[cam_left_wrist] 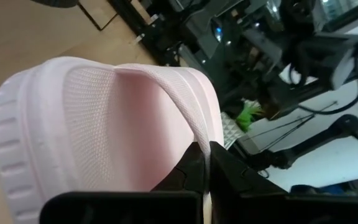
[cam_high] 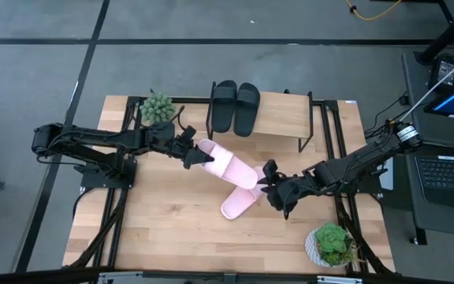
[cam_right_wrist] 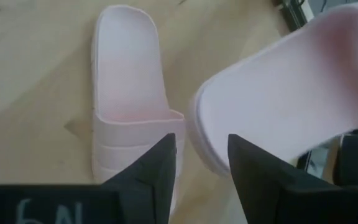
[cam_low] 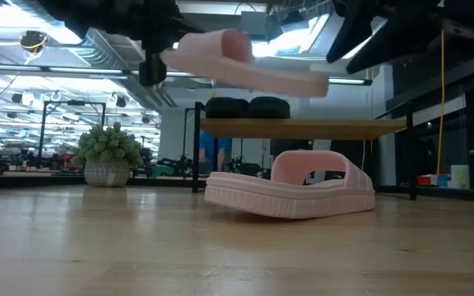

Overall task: Pick and place slides into the shelf
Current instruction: Put the left pink slide on the shelf

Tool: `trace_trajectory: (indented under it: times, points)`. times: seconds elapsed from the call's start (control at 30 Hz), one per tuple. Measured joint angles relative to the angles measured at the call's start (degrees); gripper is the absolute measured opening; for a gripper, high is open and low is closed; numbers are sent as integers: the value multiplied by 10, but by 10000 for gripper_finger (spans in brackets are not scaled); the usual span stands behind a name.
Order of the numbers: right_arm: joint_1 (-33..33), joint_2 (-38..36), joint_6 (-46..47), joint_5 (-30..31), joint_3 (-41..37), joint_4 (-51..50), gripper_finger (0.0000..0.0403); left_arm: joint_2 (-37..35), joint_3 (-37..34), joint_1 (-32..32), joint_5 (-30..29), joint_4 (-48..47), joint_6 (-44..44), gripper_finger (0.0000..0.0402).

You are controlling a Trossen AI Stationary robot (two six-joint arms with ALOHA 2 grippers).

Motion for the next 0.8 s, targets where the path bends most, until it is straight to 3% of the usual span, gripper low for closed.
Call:
trace_trajectory:
  times: [0.23, 0.37, 0.6, 0.8]
  points:
    - [-3, 39, -63, 9, 0, 23, 147, 0, 0, 0, 1, 10, -10, 0]
    - [-3, 60, -100, 51, 0, 50, 147, 0, 0, 0, 1, 10, -10, 0]
    - [-4, 56, -101, 68, 0, 55, 144, 0, 0, 0, 2, 10, -10, 0]
    - [-4, 54, -81, 66, 0, 57, 115, 0, 0, 0, 3, 10, -7, 0]
